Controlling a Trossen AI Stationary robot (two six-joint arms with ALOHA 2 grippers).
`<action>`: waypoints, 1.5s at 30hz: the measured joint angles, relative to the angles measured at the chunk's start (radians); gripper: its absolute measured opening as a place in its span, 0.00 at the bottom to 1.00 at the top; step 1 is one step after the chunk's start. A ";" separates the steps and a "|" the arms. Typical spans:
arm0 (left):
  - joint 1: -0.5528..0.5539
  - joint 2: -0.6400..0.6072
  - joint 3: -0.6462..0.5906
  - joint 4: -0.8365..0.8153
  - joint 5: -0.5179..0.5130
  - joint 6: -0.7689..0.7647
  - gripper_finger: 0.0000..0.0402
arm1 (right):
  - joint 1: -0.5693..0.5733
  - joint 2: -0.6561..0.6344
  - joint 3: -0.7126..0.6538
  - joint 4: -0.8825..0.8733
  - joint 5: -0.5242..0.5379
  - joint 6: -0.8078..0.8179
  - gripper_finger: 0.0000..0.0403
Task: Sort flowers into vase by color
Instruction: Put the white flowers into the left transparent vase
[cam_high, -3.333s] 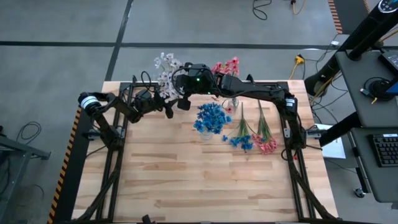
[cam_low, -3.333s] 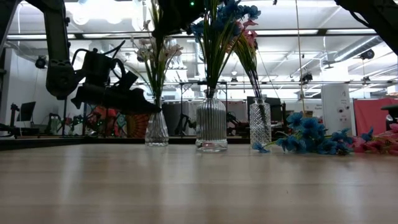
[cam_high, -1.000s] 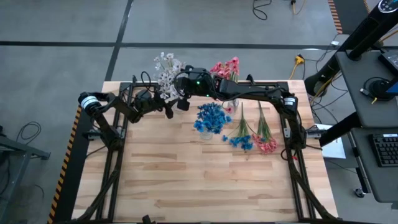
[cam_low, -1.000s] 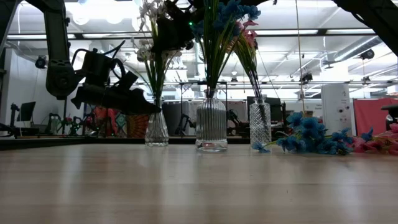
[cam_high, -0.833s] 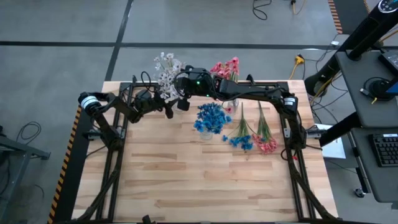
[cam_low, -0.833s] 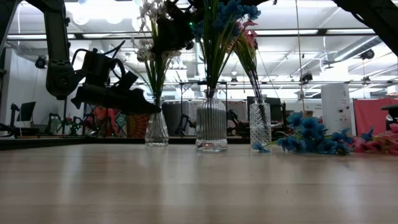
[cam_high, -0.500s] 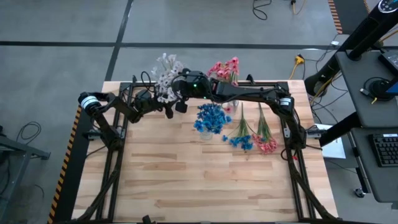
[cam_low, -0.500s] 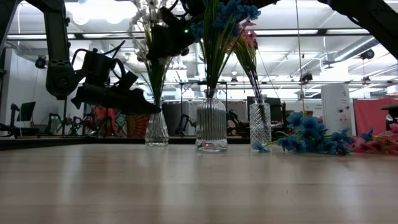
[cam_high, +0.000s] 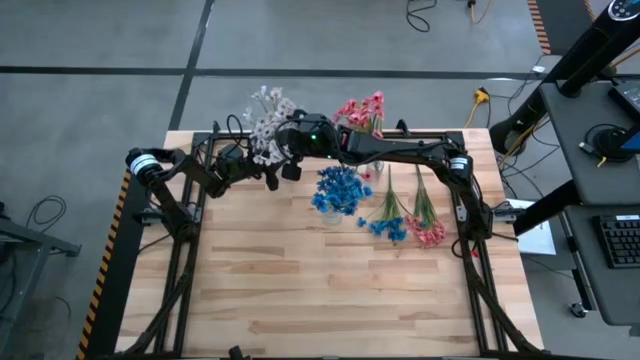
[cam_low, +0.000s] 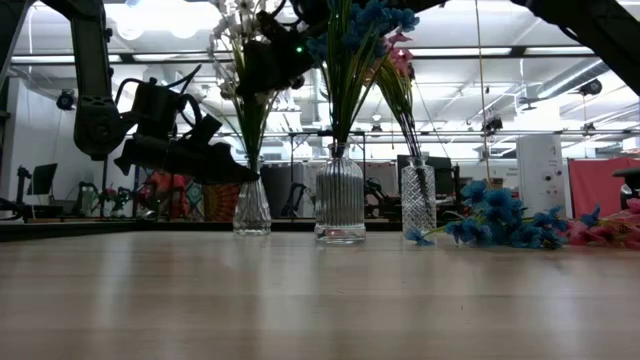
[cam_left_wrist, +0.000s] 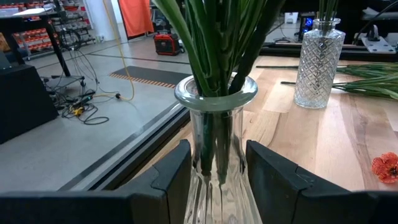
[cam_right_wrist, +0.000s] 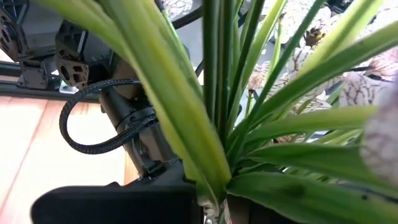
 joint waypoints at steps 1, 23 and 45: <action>0.000 0.000 0.000 0.000 0.000 0.000 0.33 | 0.000 0.000 0.007 -0.009 0.000 0.001 0.07; 0.000 0.000 0.000 0.000 0.000 0.000 0.33 | 0.025 0.000 0.197 -0.334 0.038 0.010 0.40; 0.000 0.000 0.000 -0.001 0.000 0.000 0.33 | 0.027 -0.002 0.304 -0.480 0.049 0.011 0.08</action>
